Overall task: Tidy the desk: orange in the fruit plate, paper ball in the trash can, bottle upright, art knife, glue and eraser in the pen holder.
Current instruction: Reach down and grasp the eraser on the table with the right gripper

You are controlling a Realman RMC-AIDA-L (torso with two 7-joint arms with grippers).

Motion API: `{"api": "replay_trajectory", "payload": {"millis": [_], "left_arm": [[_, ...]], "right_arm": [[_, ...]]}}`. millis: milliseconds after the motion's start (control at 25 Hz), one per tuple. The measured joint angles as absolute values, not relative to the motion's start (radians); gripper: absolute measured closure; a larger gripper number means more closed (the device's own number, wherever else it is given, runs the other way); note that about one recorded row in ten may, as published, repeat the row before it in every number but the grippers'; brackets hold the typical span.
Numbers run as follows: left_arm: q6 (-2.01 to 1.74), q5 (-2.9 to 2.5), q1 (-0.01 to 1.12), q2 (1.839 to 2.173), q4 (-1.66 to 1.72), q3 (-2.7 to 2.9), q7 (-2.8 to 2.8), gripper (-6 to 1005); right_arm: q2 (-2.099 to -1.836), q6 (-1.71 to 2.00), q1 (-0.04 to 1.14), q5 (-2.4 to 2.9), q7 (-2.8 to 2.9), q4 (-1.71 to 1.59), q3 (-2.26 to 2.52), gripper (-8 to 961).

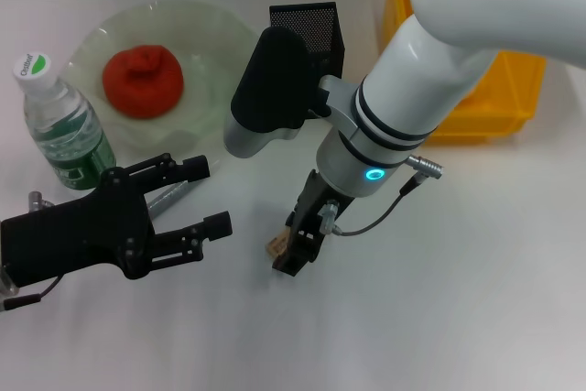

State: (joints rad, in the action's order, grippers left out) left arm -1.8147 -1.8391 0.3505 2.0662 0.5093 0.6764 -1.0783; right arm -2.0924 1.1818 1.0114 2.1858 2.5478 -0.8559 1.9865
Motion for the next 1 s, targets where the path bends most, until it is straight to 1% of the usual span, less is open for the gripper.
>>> {"api": "replay_trajectory", "payload": {"millis": [40,800,1000], "left_arm": [[-1.812,-1.839,0.352,2.066,0.509,0.677,-1.078,221],[-1.806,-1.839,0.358,2.066,0.509,0.676,-1.078,220],[-1.805,-1.839,0.358,2.066,0.512,0.674,-1.078,220]], "right_arm": [[-2.092,1.177,1.011,2.186,2.547,-0.856,1.987,336],[-2.092,1.172,1.012,2.186,2.544,-0.857,2.010,346],[-2.092,1.172,1.012,2.186,2.546,-0.860,2.014,361]]}}
